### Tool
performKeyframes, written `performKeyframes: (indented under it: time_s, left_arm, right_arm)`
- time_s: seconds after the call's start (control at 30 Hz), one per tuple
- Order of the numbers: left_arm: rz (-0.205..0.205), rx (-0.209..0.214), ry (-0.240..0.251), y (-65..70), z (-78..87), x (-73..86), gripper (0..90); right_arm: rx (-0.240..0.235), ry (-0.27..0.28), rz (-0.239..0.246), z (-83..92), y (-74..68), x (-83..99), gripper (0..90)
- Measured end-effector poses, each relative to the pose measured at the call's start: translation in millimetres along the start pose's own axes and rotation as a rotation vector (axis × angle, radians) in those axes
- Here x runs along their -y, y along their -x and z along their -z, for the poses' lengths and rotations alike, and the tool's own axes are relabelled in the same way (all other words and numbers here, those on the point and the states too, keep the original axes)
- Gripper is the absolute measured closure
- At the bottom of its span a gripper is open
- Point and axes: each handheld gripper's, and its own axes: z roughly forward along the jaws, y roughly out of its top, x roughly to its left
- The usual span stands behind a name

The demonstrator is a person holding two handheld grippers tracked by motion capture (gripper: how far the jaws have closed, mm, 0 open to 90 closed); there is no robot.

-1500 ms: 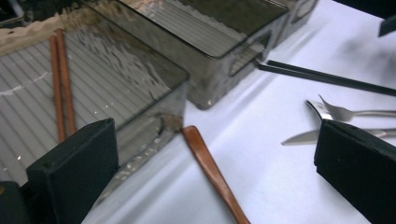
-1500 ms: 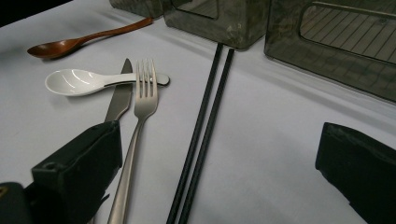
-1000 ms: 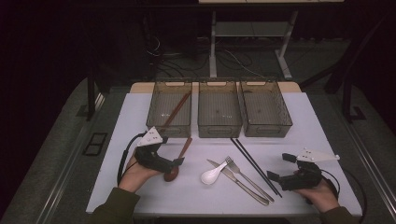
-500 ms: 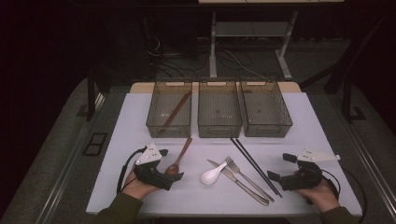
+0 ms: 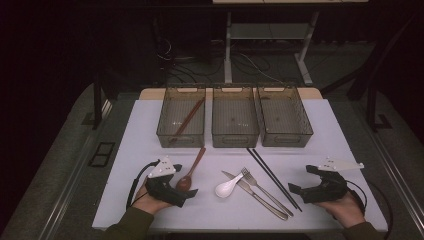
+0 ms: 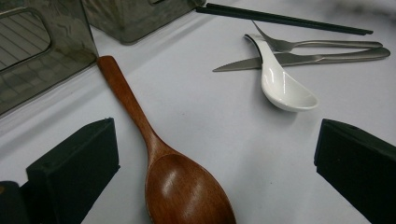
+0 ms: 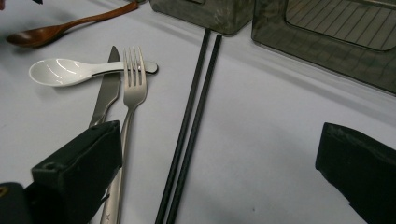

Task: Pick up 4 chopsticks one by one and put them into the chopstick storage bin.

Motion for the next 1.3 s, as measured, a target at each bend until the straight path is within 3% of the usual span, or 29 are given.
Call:
performKeyframes:
  time_s: [0.47,1.1,1.3]
  left_arm:
    - [-0.002,0.006,-0.010,1.1,-1.6,-0.8,0.0]
    - [0.004,0.006,0.000,0.6,-1.0,-0.8,0.0]
    - [0.008,0.007,0.007,0.9,-0.9,-0.9,0.0]
  right_arm:
    - [0.058,-0.094,0.015,-5.5,0.4,-15.6,0.9]
    - [0.044,-0.130,0.045,-40.5,-6.7,-40.7,0.9]
    - [0.023,-0.147,0.058,-52.9,-9.5,-47.3,6.5]
